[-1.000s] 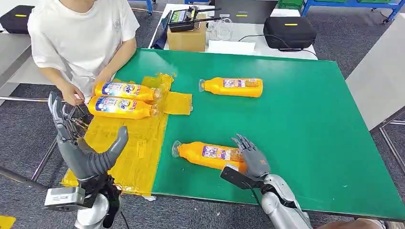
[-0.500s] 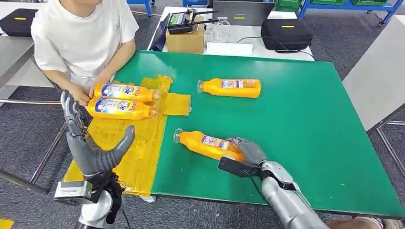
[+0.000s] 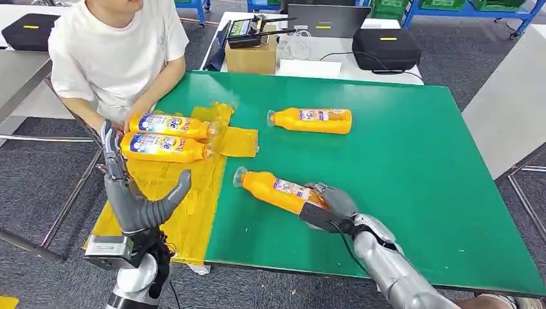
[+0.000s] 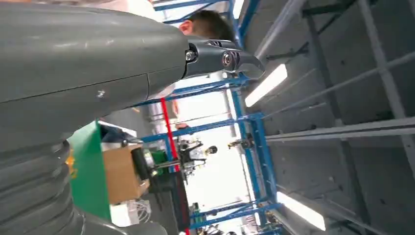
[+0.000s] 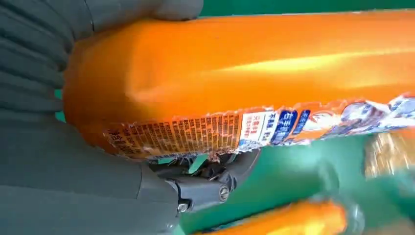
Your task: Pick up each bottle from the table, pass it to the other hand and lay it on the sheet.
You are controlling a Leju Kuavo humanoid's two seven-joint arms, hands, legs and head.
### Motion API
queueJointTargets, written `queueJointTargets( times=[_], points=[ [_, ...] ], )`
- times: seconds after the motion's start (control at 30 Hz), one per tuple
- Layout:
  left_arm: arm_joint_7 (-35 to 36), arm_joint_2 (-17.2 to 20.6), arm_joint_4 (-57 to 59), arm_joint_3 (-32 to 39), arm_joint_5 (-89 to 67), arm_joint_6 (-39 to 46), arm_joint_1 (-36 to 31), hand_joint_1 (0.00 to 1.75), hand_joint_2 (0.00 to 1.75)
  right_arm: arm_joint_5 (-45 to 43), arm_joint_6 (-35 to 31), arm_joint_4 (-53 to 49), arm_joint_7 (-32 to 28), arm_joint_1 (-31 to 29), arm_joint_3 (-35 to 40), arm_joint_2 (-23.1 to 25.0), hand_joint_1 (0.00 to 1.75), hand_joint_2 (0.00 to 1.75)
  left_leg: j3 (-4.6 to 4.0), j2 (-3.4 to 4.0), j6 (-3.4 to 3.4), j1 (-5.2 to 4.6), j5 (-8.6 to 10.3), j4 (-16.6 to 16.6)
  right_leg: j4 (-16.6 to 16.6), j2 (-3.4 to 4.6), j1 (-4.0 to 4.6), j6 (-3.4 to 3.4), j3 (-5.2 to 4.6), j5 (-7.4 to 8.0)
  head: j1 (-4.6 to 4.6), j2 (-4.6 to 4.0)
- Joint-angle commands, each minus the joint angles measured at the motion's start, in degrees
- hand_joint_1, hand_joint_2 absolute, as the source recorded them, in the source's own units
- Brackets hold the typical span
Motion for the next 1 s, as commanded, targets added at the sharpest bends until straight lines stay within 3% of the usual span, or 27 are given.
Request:
queueJointTargets(
  times=[0.03, 0.2, 0.47, 0.67, 0.8, 0.97, 1.0],
  points=[
    [5.21, -1.60, 4.01, -0.53, 3.75, -4.34, 2.43, 0.00, 1.75, -5.31, -6.73, -23.50, -3.14, 16.32, -12.51, 2.87, 1.75, 1.75, -0.29, -0.29, 0.15, 0.07, 0.04, -0.16, -0.20, -0.28, 0.14, -0.31, -0.18, -0.01, 0.02, 0.00],
    [10.53, -3.98, 6.13, -0.41, 11.00, -8.34, 3.56, 0.00, 1.75, -12.11, -10.26, -36.32, -7.86, 22.00, -20.06, 8.11, 1.75, 1.75, -1.04, -0.24, 0.18, 0.00, 0.00, -0.04, -0.01, -0.22, 0.06, -0.29, -0.95, -0.06, 0.00, 0.00],
    [13.20, -4.60, 6.71, -1.07, 15.58, -9.54, 3.70, 0.00, 1.75, -14.47, -10.38, -38.90, -9.11, 23.79, -20.59, 9.47, 1.75, 1.75, -1.34, -0.37, 0.14, -0.01, 0.02, -0.06, -0.04, -0.35, 0.04, -0.23, -1.16, -0.04, 0.00, 0.00],
    [14.34, -1.40, 6.18, -1.08, 20.65, -17.02, 2.93, 0.00, 1.75, -17.43, -9.56, -38.98, -11.55, 23.10, -19.70, 10.91, 1.75, 1.75, -1.43, -0.22, 0.09, -0.01, 0.01, -0.05, -0.01, -0.22, 0.02, -0.18, -1.33, -0.02, 0.00, 0.00],
    [12.71, 1.64, 5.86, -3.52, 19.72, -29.80, 3.95, 0.00, 1.75, -22.11, -3.97, -38.74, -12.50, 21.95, -17.19, 11.33, 1.75, 1.75, -1.42, -0.19, 0.09, -0.01, 0.02, -0.07, -0.01, -0.20, 0.02, -0.18, -1.35, -0.02, -0.02, 0.00],
    [12.15, 0.25, 7.52, -2.93, 19.07, -32.38, 2.81, 0.00, 1.75, -18.94, -4.56, -36.77, -14.10, 21.40, -13.06, 11.93, 1.75, 1.75, -1.44, -0.19, 0.13, 0.01, 0.01, -0.09, -0.03, -0.19, 0.05, -0.23, -1.32, -0.01, 0.00, 0.00],
    [13.33, -0.05, 7.90, -2.73, 20.10, -33.31, 2.50, 0.00, 1.75, -13.13, -8.32, -36.48, -15.19, 20.91, -10.67, 10.48, 1.75, 1.75, -1.44, -0.22, 0.12, 0.00, 0.02, -0.09, -0.03, -0.22, 0.03, -0.20, -1.30, -0.02, 0.00, 0.00]
  ],
)
